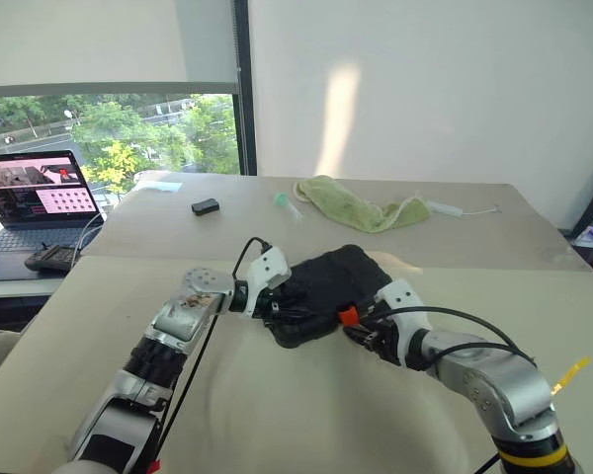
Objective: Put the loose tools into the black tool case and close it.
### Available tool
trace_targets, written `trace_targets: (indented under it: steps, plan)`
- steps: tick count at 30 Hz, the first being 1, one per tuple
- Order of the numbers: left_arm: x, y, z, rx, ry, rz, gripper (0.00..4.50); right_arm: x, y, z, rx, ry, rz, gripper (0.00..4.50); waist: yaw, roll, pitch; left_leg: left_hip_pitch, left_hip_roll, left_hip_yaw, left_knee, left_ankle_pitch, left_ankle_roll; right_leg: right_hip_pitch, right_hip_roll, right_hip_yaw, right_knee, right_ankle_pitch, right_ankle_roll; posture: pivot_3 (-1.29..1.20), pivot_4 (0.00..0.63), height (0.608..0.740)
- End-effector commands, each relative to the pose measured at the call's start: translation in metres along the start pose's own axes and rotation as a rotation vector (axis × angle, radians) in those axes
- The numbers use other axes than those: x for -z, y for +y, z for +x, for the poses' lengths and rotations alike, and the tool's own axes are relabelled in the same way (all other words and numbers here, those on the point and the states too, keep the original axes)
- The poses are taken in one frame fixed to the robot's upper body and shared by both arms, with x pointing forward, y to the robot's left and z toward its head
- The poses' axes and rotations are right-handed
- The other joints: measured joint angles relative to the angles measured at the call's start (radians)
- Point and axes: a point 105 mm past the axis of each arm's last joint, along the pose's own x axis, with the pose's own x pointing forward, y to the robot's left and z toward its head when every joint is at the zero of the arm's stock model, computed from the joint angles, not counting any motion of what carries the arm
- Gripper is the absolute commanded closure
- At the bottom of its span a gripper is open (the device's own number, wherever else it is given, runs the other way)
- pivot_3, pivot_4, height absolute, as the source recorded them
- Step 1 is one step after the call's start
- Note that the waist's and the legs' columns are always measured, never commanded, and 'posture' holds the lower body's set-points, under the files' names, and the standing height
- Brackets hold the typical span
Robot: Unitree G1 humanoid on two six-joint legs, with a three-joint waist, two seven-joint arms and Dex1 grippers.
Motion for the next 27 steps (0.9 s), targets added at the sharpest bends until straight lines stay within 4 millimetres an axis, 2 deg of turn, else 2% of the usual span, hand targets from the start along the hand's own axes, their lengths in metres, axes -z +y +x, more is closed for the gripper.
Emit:
trace_targets:
  steps: [1,2,3,8,12,13,21,24,27]
  plan:
    - [0.027,-0.008,0.006,0.025,0.092,-0.06,1.77,-0.024,-0.002,-0.008,0.0,-0.108,-0.069,1.73,0.0,0.0,0.0,0.001,0.0,0.0,-0.001,0.0,0.0,0.001,0.0,0.0,0.0,0.0,0.0,0.0,0.15,0.74]
    - [0.028,-0.007,0.005,0.023,0.093,-0.06,1.77,-0.023,-0.003,-0.011,0.005,-0.104,-0.067,1.34,0.0,0.0,0.0,0.001,0.0,0.0,-0.001,0.0,0.0,0.001,0.0,0.0,0.0,0.0,0.0,0.0,0.15,0.74]
    - [0.028,-0.007,0.005,0.02,0.094,-0.06,1.77,-0.021,-0.004,-0.017,-0.001,-0.098,-0.057,1.34,0.001,0.0,0.0,0.001,0.0,0.0,0.0,0.0,0.0,0.001,0.0,0.0,0.0,0.0,0.0,0.0,0.15,0.74]
    - [0.028,-0.007,0.006,0.018,0.094,-0.06,1.77,-0.013,0.003,-0.035,-0.059,-0.057,-0.03,3.01,0.008,0.0,0.0,0.001,0.0,0.0,-0.001,-0.001,0.001,0.001,-0.001,0.0,-0.001,0.0,0.0,0.0,0.15,0.74]
    - [0.029,-0.007,0.007,0.02,0.095,-0.059,1.77,-0.009,0.006,-0.036,-0.086,-0.027,-0.023,4.3,0.009,0.001,-0.001,0.001,0.001,0.0,-0.001,-0.001,0.001,0.001,-0.001,0.0,-0.001,0.0,0.0,0.0,0.15,0.74]
    - [0.029,-0.007,0.008,0.021,0.096,-0.058,1.77,-0.008,0.005,-0.031,-0.082,-0.016,-0.021,4.45,0.009,0.001,-0.001,0.001,0.001,0.0,-0.001,-0.001,0.001,0.001,-0.002,0.0,-0.001,0.0,0.0,0.0,0.15,0.74]
    - [0.031,-0.008,0.009,0.025,0.103,-0.043,1.77,-0.018,-0.014,0.016,-0.046,0.01,-0.012,4.45,0.007,0.002,-0.001,0.002,0.0,0.0,-0.001,-0.001,0.001,0.002,-0.002,0.0,-0.001,0.0,0.0,0.0,0.15,0.74]
    - [0.031,-0.008,0.01,0.024,0.1,-0.035,1.77,-0.018,-0.015,0.024,-0.069,0.011,-0.029,4.45,0.005,0.002,-0.001,0.002,0.0,0.0,-0.001,-0.001,0.001,0.001,-0.002,0.001,0.0,0.0,0.0,0.0,0.15,0.74]
    - [0.031,-0.008,0.009,0.017,0.093,-0.026,1.77,-0.02,-0.013,0.023,-0.083,-0.029,-0.061,4.45,0.004,0.002,-0.001,0.001,0.0,0.0,-0.001,-0.001,0.001,0.001,-0.002,0.0,-0.001,0.0,0.0,0.0,0.15,0.74]
